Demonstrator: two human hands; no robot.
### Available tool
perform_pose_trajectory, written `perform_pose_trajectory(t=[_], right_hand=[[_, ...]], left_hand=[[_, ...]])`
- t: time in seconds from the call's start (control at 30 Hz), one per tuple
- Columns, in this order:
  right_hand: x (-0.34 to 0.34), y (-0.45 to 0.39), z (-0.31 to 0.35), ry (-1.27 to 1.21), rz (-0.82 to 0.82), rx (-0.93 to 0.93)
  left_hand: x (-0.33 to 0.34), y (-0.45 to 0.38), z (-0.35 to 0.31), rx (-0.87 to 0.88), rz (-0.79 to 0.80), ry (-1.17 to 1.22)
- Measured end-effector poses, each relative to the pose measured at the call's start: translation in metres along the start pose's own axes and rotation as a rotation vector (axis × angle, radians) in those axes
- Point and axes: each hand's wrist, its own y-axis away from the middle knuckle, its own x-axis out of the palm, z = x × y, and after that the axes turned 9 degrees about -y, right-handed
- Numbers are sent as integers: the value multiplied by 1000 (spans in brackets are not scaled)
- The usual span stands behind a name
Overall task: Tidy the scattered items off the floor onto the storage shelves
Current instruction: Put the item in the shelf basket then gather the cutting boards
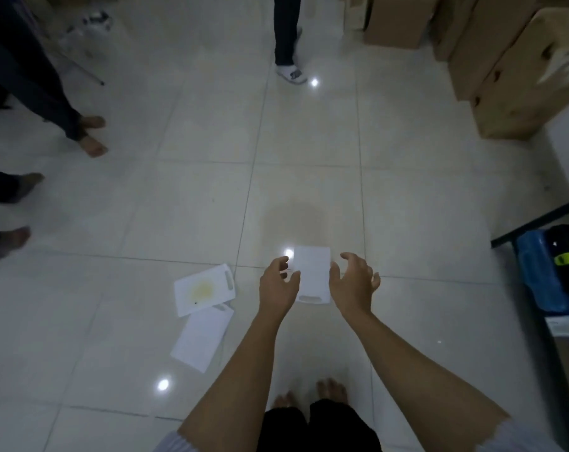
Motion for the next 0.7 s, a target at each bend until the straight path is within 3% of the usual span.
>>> perform_pose_trajectory(t=[0.27, 0.57, 0.7], right_hand=[[155, -99, -157, -79, -68, 103], [308, -215, -317, -4, -20, 104], [347, -251, -358, -75, -26, 230]], left_hand=[[130, -134, 137, -163, 19, 107], [234, -308, 297, -109, 103, -142], [267, -352, 336, -215, 164, -91]])
